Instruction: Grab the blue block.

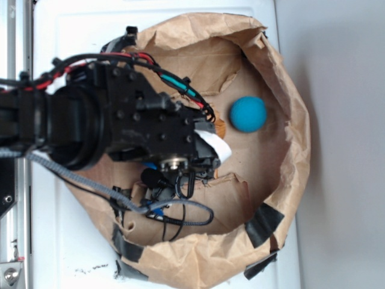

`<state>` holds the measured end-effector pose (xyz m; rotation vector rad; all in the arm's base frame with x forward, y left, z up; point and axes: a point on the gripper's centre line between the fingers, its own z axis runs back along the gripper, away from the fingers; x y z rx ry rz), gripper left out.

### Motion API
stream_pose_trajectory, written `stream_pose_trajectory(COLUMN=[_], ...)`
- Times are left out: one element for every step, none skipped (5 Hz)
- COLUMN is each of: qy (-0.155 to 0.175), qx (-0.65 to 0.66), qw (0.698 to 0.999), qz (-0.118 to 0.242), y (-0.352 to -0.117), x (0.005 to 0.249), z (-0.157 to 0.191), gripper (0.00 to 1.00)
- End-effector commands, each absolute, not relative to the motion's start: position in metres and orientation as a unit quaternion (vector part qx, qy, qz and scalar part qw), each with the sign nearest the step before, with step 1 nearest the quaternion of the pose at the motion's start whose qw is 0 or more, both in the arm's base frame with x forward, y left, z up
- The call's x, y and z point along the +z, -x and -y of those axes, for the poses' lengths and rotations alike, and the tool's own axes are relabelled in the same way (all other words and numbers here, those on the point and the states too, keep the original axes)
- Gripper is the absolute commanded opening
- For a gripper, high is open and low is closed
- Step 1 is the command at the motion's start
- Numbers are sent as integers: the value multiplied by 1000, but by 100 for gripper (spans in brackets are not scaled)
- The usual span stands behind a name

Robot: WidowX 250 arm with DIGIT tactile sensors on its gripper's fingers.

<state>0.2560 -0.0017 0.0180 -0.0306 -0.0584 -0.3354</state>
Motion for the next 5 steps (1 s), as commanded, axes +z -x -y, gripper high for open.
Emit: stream_pose_trajectory(qy=[40,83,126,136,94], qx=[-158,-142,-127,-106,-97], qw=[981,979,978,981,986], qz=[102,118,108,87,97], y=[-268,-273,-282,-285,-284], x=[78,121,164,180,174], z=[0,1,-8,-16,-14], gripper=[0,0,0,0,0])
